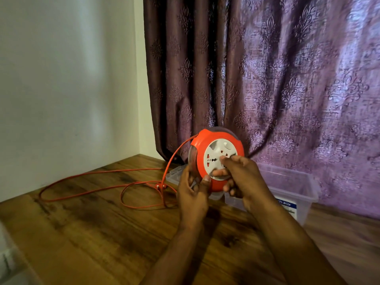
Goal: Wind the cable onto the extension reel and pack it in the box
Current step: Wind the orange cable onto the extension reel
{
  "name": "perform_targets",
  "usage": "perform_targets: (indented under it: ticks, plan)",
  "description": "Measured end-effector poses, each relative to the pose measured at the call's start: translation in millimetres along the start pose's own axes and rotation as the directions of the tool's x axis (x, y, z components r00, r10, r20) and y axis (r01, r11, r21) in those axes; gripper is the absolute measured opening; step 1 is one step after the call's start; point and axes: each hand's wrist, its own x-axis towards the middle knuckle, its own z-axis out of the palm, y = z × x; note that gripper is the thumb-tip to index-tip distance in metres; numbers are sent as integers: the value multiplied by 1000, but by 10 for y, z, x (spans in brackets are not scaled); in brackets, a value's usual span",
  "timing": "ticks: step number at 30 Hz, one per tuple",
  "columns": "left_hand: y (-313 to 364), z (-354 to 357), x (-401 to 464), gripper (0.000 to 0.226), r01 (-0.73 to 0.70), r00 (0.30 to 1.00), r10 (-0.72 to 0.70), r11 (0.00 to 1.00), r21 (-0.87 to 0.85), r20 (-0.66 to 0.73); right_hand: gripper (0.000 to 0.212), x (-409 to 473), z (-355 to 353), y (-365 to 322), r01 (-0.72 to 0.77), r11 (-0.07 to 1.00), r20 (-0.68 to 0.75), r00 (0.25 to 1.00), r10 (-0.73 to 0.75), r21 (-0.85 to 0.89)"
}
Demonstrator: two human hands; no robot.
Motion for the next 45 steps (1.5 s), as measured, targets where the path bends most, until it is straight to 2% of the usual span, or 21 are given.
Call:
perform_targets:
  ticks: [2,3,4,6,8,10,13,20,22,27,32,37,41,43,45]
  plan:
    - [2,-8,4,43,-4,1000,4,1000,-2,-3,38,-13,10,-18,81,985,-48,995,-89,-155]
    - [6,-14,7,43,-4,1000,4,1000,-6,-4,40,-14,4,-19,140,947,-77,983,-169,-288]
    - [9,-16,11,44,-1,1000,1,1000,-14,-6,41,-22,-10,-21,199,871,-93,959,-267,-450]
    - [10,-20,22,44,2,1000,-3,1000,-29,-17,47,-52,-24,-25,306,651,-6,902,-431,-695]
    - [14,-19,25,43,-7,1000,7,1000,-29,-25,56,-91,8,-23,380,475,143,875,-462,-793]
    - [18,-17,20,41,-26,1000,26,1000,-14,-12,61,-97,35,-4,374,339,205,873,-442,-863]
    - [33,-15,4,41,-21,1000,21,1000,18,14,63,-83,20,29,347,256,204,867,-454,-902]
    - [16,-6,-20,40,1,999,-3,999,50,49,64,-48,-20,87,319,271,144,845,-515,-908]
    - [-2,-3,-16,37,-15,999,13,998,55,42,63,-26,-32,96,303,313,110,853,-509,-900]
    - [-33,-5,-11,46,-56,997,53,996,64,48,61,24,-70,83,181,627,-108,913,-394,-757]
    - [-70,-33,-12,44,-100,992,90,988,116,85,64,26,-63,84,122,762,-210,923,-323,-636]
    - [-63,-2,-40,47,-68,995,61,994,87,77,62,58,-82,85,61,937,-221,965,-144,-344]
    - [-88,-6,-29,46,-80,994,73,993,92,76,56,106,-85,115,49,967,-174,980,-94,-249]
    - [-106,-17,-10,43,-80,995,73,992,101,72,47,83,-72,106,67,943,-157,980,-124,-325]
    - [-110,-19,10,42,-77,996,72,993,91,54,42,52,-52,96,107,847,-170,959,-225,-520]
